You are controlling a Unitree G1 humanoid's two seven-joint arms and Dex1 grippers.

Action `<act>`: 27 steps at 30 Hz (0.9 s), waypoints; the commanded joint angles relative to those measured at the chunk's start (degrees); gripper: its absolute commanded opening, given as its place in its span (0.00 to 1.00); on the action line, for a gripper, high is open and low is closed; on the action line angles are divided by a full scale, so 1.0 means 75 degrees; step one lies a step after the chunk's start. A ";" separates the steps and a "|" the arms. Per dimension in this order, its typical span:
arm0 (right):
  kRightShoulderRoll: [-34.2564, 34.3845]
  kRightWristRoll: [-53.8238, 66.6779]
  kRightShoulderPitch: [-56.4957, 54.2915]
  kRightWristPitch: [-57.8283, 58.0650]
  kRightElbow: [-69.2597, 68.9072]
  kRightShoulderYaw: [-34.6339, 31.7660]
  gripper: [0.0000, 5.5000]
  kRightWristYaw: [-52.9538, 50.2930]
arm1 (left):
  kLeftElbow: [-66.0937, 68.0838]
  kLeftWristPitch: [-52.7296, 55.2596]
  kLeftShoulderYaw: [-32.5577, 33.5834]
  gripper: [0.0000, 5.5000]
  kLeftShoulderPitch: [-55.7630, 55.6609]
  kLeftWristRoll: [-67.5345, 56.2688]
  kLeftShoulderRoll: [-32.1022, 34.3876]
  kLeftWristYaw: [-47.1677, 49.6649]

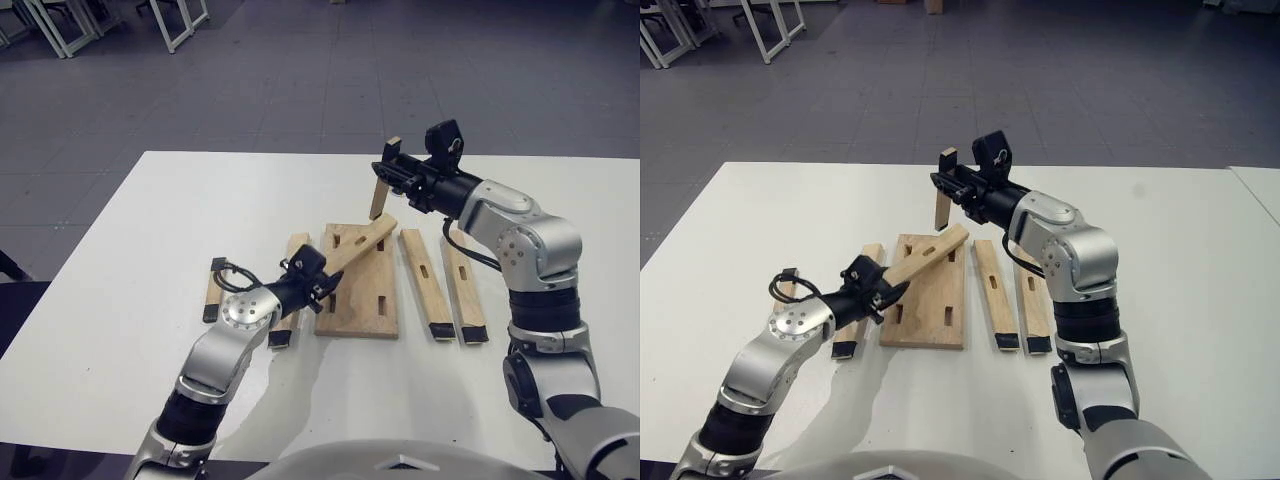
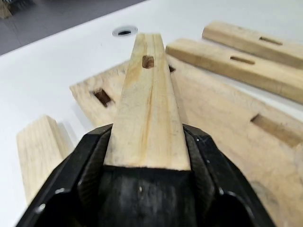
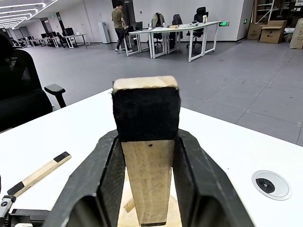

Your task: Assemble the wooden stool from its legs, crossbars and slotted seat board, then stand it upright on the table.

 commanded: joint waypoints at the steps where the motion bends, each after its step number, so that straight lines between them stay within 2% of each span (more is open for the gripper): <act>1: 0.0033 0.0038 -0.0007 0.0128 -0.0060 0.0004 0.24 -0.0004 | 0.0098 -0.0016 0.0005 0.37 0.0292 0.0014 0.0061 -0.0060; 12: 0.0575 -0.0205 0.0491 -0.0360 0.0535 0.0762 0.24 0.0278 | 0.0251 0.0014 -0.0157 0.37 -0.0115 0.0033 -0.0241 -0.0004; 22: 0.0400 -0.0662 0.0897 -0.0785 0.1073 0.0978 0.24 0.0540 | 0.0300 -0.0033 -0.0081 0.37 -0.0213 0.0057 -0.0175 -0.0045; 27: 0.0301 -0.1015 0.0763 -0.1545 0.2119 0.0928 0.24 0.0658 | 0.0270 -0.0026 -0.0128 0.37 -0.0203 0.0045 -0.0153 -0.0099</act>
